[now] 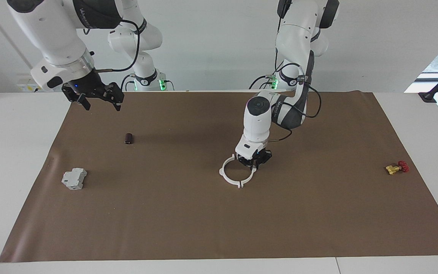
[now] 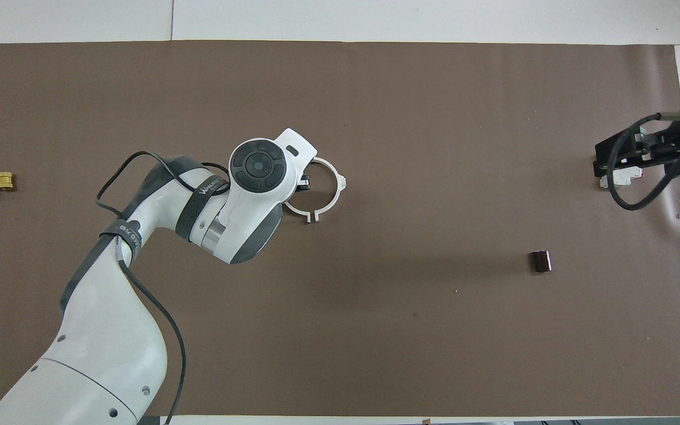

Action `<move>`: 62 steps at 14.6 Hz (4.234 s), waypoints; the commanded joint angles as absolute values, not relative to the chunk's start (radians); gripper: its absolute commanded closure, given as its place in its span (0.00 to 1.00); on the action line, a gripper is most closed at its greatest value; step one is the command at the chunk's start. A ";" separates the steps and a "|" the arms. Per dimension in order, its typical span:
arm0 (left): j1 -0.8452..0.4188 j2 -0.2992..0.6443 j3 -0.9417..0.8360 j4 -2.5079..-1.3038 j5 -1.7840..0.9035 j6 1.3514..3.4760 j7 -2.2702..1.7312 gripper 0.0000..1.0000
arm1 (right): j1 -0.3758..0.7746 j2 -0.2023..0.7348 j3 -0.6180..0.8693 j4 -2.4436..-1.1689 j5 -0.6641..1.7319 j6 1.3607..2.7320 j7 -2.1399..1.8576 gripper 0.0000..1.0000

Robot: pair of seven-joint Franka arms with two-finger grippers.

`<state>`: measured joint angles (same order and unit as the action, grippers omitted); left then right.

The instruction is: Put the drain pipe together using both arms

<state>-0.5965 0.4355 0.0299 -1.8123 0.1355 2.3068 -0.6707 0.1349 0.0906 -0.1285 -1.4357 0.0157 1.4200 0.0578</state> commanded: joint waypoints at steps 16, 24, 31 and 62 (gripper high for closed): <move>-0.629 0.422 0.038 -1.855 0.156 2.332 -0.732 1.00 | 0.101 0.006 -0.123 -1.632 0.002 1.551 0.028 0.00; -0.632 0.422 0.038 -1.856 0.155 2.339 -0.769 1.00 | 0.077 0.008 -0.124 -1.638 0.002 1.601 0.009 0.00; -0.621 0.423 0.038 -1.855 0.153 2.367 -0.761 0.01 | 0.041 0.006 -0.124 -1.631 0.006 1.594 -0.063 0.00; 0.003 0.041 0.058 -1.625 -0.011 1.675 0.032 0.00 | 0.057 -0.002 -0.117 -1.588 0.021 1.545 -0.034 0.00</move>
